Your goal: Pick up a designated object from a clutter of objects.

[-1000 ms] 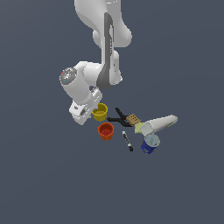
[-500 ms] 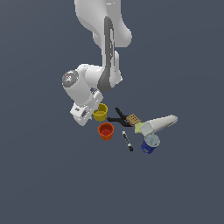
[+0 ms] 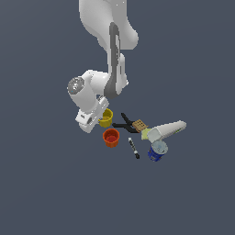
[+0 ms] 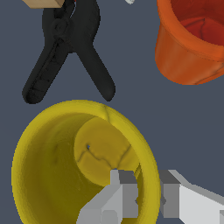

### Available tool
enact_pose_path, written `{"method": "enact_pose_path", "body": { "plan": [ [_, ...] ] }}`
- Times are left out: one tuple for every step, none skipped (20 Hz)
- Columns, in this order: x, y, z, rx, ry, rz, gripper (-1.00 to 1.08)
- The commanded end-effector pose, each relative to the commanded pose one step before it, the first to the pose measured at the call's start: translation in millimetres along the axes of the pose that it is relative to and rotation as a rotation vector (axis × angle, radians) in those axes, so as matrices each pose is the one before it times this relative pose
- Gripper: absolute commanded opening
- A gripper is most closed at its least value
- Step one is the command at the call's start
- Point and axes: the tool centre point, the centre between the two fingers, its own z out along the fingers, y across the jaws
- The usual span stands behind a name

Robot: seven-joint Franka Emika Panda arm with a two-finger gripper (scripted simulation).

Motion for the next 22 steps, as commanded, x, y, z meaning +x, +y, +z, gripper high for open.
{"method": "enact_pose_path", "body": {
  "plan": [
    [0.05, -0.15, 0.38, 0.00021, -0.00007, -0.00027, -1.00],
    [0.00, 0.00, 0.00, 0.00000, 0.00000, 0.00000, -1.00],
    [0.00, 0.00, 0.00, 0.00000, 0.00000, 0.00000, -1.00],
    [0.00, 0.00, 0.00, 0.00000, 0.00000, 0.00000, -1.00],
    [0.00, 0.00, 0.00, 0.00000, 0.00000, 0.00000, -1.00],
    [0.00, 0.00, 0.00, 0.00000, 0.00000, 0.00000, -1.00],
    [-0.03, 0.28, -0.26, -0.00059, 0.00016, 0.00031, -1.00],
    [0.20, -0.06, -0.25, 0.00000, 0.00000, 0.00000, -1.00],
    [0.60, -0.17, -0.74, 0.00000, 0.00000, 0.00000, -1.00],
    [0.99, -0.28, -1.24, 0.00000, 0.00000, 0.00000, -1.00],
    [1.39, -0.40, -1.73, 0.00000, 0.00000, 0.00000, -1.00],
    [1.79, -0.51, -2.22, 0.00000, 0.00000, 0.00000, -1.00],
    [2.18, -0.62, -2.71, 0.00000, 0.00000, 0.00000, -1.00],
    [2.57, -0.73, -3.19, 0.00000, 0.00000, 0.00000, -1.00],
    [2.95, -0.84, -3.67, 0.00000, 0.00000, 0.00000, -1.00],
    [3.33, -0.94, -4.15, 0.00000, 0.00000, 0.00000, -1.00],
    [3.93, -1.10, -4.54, -0.00006, -0.00063, -0.00027, -1.00],
    [4.09, -1.15, -5.09, 0.00000, 0.00000, 0.00000, -1.00],
    [4.46, -1.25, -5.55, 0.00000, 0.00000, 0.00000, -1.00],
    [4.83, -1.35, -6.02, 0.00000, 0.00000, 0.00000, -1.00],
    [5.45, -1.50, -6.35, 0.00006, -0.00060, -0.00034, -1.00],
    [5.57, -1.55, -6.94, 0.00000, 0.00000, 0.00000, -1.00]
  ]
}}
